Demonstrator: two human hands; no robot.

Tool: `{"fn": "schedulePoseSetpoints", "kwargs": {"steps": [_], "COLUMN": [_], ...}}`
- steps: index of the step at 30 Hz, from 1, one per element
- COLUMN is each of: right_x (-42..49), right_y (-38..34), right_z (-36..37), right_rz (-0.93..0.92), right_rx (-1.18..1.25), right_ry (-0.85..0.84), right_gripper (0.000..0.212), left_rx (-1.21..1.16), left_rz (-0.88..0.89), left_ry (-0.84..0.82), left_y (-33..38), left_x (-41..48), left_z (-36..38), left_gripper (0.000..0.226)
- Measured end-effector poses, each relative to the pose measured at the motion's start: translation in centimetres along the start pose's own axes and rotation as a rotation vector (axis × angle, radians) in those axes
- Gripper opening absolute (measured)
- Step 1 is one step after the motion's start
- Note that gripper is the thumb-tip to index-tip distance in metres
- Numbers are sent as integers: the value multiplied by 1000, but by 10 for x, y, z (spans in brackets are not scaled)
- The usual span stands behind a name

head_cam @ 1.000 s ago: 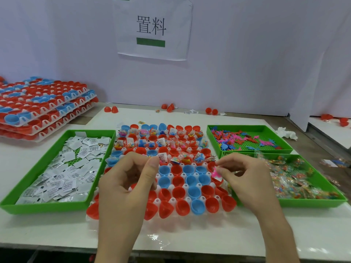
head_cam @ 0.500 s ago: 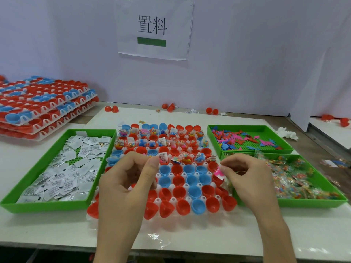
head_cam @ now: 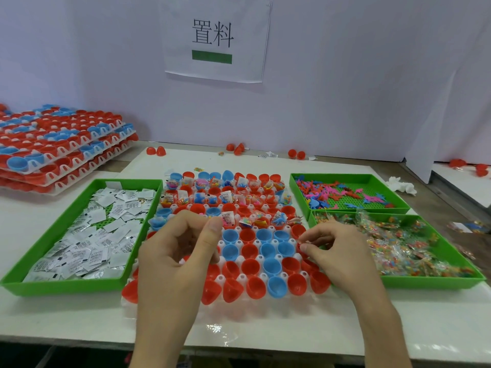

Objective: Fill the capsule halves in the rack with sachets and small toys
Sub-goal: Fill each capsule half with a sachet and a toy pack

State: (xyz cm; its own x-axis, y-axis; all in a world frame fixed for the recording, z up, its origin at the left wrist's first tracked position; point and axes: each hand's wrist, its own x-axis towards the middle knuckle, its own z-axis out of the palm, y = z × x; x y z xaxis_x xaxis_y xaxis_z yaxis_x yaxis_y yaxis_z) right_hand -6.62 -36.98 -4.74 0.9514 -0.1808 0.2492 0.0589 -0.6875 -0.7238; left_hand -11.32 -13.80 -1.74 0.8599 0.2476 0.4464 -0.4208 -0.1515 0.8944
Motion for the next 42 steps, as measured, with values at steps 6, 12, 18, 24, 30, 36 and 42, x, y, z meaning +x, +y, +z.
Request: {"fn": "schedulePoseSetpoints", "kwargs": {"steps": [6, 12, 18, 24, 30, 36, 42], "right_x": [1, 1, -2, 1, 5, 46, 111], "right_y": [-1, 1, 2, 4, 10, 12, 28], "right_z": [0, -3, -6, -7, -10, -10, -3], "right_rz": [-14, 0, 10, -25, -12, -30, 203], "right_rx": [-12, -1, 38, 121, 163, 37, -359], "right_ry": [-37, -69, -41, 114, 257, 276, -44], "right_gripper": [33, 29, 28, 18, 16, 15, 11], "left_rx": [6, 66, 606, 913, 820, 734, 718], "left_rz": [13, -31, -105, -350, -383, -400, -401], "left_ry": [-6, 8, 3, -182, -113, -46, 2], "left_y": [-2, -4, -47, -88, -86, -84, -88], "left_x": [1, 15, 81, 104, 101, 98, 98], "left_z": [-2, -31, -84, -100, -99, -104, -105], "left_gripper": [23, 28, 10, 23, 14, 20, 27]}}
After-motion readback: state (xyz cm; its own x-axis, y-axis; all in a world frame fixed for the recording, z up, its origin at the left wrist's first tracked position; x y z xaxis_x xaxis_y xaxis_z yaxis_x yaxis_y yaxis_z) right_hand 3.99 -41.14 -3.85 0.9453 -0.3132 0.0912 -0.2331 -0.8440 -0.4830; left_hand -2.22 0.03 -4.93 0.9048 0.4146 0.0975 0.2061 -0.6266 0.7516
